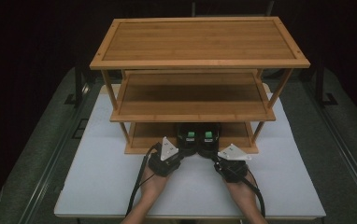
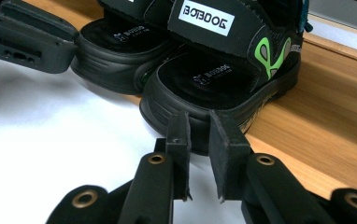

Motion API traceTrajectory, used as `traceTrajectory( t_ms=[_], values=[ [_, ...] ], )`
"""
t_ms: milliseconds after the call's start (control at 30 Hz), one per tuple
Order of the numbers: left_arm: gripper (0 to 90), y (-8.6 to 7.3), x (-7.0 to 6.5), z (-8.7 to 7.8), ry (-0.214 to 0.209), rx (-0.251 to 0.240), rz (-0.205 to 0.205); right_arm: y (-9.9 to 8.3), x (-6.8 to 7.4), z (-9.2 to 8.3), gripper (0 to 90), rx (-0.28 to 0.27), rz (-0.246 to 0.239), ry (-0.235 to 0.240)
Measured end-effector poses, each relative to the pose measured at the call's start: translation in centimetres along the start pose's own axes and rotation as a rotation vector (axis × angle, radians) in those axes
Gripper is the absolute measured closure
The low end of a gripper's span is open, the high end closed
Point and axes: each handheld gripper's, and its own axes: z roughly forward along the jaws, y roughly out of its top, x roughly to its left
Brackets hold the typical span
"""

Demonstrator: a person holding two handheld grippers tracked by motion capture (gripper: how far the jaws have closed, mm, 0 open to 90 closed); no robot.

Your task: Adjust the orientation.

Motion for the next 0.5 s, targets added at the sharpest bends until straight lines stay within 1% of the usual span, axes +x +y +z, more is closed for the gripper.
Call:
traceTrajectory(
  t_ms=[33, 167, 200, 233, 367, 500],
  values=[
    [75.1, 0.1, 0.0, 0.2, 0.003, -0.002, -0.006, 0.0, 0.0, 0.1, 78.6, 0.002, -0.002, -0.006],
    [75.1, 0.1, 0.1, 0.4, 0.008, -0.005, -0.009, 0.2, -0.1, 0.5, 79.3, 0.002, -0.001, -0.013],
    [75.1, 0.1, 0.2, 0.5, 0.009, -0.004, -0.005, 0.3, -0.1, 0.6, 79.3, 0.003, 0.000, -0.016],
    [75.1, 0.1, 0.2, 0.6, 0.010, -0.005, -0.010, 0.3, -0.1, 0.6, 79.3, 0.003, 0.000, -0.016],
    [75.1, 0.5, 0.5, 0.9, 0.023, 0.004, 0.003, 0.4, -0.2, 0.9, 79.4, 0.001, 0.003, -0.022],
    [74.7, 0.5, 0.8, 1.1, 0.023, 0.006, -0.009, 0.7, -0.2, 1.3, 79.5, 0.004, -0.001, -0.030]
  ],
)
